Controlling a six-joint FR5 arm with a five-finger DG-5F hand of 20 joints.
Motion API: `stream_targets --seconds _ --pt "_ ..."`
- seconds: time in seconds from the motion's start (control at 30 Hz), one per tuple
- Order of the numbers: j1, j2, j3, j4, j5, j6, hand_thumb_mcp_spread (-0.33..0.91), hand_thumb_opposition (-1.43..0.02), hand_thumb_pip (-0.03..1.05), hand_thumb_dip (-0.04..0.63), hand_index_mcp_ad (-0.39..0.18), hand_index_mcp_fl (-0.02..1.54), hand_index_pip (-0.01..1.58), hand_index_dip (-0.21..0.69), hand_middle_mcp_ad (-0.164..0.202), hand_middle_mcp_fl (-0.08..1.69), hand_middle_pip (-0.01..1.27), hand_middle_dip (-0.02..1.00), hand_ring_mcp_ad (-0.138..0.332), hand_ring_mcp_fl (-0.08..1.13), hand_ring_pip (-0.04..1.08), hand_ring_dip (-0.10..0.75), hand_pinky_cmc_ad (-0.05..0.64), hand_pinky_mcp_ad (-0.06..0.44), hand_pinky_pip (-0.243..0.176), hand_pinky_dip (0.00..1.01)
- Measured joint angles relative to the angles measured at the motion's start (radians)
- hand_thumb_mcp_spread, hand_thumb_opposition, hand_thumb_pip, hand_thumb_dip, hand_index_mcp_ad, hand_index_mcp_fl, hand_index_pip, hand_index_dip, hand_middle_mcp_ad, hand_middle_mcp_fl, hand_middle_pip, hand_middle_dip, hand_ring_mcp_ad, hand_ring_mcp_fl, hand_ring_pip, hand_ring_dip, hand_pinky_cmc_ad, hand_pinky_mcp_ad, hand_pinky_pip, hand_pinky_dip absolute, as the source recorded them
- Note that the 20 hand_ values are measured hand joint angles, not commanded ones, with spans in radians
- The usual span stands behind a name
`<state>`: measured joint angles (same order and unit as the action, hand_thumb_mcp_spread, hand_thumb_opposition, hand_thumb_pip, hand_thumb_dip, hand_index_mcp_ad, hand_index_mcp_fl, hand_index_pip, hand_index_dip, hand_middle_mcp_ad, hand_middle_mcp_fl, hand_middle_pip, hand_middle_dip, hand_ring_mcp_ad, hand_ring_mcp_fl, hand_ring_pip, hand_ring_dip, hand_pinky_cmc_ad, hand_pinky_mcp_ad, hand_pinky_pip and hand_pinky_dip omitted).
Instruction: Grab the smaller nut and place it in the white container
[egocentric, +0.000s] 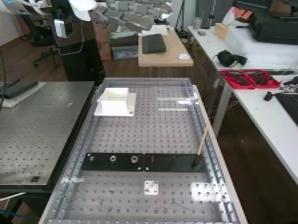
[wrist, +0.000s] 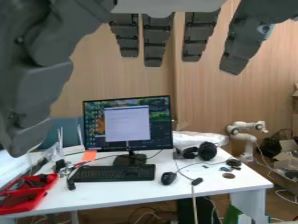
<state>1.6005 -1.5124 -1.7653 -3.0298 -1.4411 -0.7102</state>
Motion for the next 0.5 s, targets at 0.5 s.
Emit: stream_targets --seconds 0.5 --pt "0.043 0.030 -0.111 0.075 0.110 0.040 0.20 -0.74 0.55 0.063 -0.077 0.02 0.08 0.267 0.007 0.06 0.13 0.19 0.147 0.00 0.09 0.068 0.394 0.311 -0.061 0.12"
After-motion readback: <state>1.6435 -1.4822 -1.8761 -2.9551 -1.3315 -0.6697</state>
